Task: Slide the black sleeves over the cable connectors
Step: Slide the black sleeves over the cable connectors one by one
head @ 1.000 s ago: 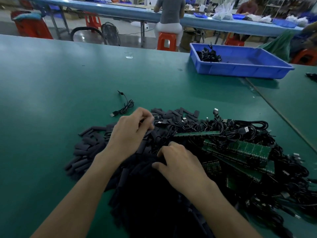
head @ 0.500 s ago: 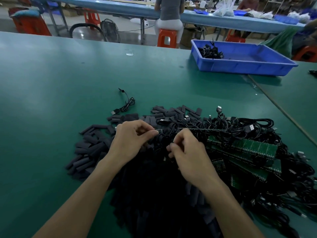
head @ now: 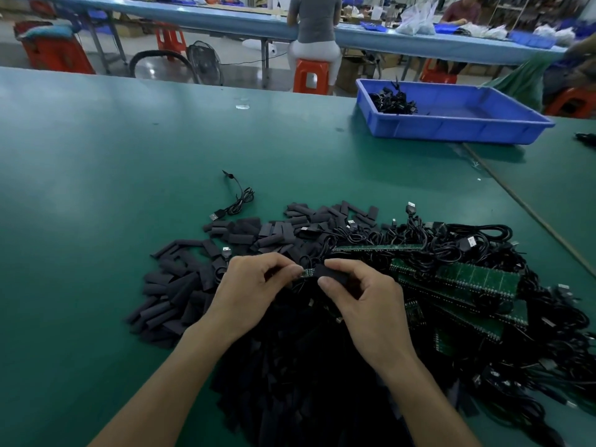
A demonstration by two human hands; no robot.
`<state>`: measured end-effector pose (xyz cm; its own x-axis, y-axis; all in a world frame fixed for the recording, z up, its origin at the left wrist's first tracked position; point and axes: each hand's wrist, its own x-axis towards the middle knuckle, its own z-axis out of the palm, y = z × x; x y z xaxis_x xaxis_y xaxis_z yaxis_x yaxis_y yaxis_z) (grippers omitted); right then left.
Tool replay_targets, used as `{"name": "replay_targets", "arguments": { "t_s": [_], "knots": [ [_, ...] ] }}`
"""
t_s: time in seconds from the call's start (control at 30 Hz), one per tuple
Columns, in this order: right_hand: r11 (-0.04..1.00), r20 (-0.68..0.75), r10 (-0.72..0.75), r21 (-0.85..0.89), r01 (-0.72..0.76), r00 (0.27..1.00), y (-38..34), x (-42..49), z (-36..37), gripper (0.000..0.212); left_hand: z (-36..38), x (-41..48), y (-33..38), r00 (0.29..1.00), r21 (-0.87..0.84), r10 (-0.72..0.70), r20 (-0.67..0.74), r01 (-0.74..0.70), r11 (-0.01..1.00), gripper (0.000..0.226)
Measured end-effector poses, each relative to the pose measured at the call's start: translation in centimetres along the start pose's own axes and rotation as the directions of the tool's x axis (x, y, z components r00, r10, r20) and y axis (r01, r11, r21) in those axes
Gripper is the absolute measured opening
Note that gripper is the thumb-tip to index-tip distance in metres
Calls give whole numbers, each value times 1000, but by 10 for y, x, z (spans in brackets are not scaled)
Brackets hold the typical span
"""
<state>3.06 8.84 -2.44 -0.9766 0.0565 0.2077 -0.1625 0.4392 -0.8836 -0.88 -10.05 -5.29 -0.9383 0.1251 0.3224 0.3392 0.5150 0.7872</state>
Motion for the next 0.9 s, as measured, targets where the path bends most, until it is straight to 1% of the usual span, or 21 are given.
{"name": "replay_targets", "arguments": {
  "t_s": [0.1,0.23,0.4,0.5,0.6,0.67,0.77,0.9],
  "knots": [
    [1000,5,-9,4,9,1000,5,-2,0,22,-4,3,0,999,-83,-19,38,22,996,16],
    [999,3,-44,7,44,999,10,-3,0,19,-6,5,0,997,-114,-16,80,25,993,15],
    [996,-46,-92,-18,91,995,15,-4,2,15,-5,4,1,997,-137,-16,82,27,990,11],
    [996,-50,-81,-31,80,995,17,-4,4,14,-5,3,2,996,-169,-13,87,27,985,15],
    [997,-51,-68,-31,66,996,17,-3,4,14,-3,2,1,995,-163,-23,94,39,986,19],
    [998,-53,-55,-17,54,997,17,-3,4,14,-2,2,-1,994,-151,-33,102,48,987,15],
    [999,-3,-8,33,8,1000,19,0,3,15,-2,2,-3,992,-149,-32,121,50,988,13],
    [998,136,29,50,-36,990,24,7,-6,20,-1,1,-3,988,-156,-46,148,69,985,9]
  ]
}}
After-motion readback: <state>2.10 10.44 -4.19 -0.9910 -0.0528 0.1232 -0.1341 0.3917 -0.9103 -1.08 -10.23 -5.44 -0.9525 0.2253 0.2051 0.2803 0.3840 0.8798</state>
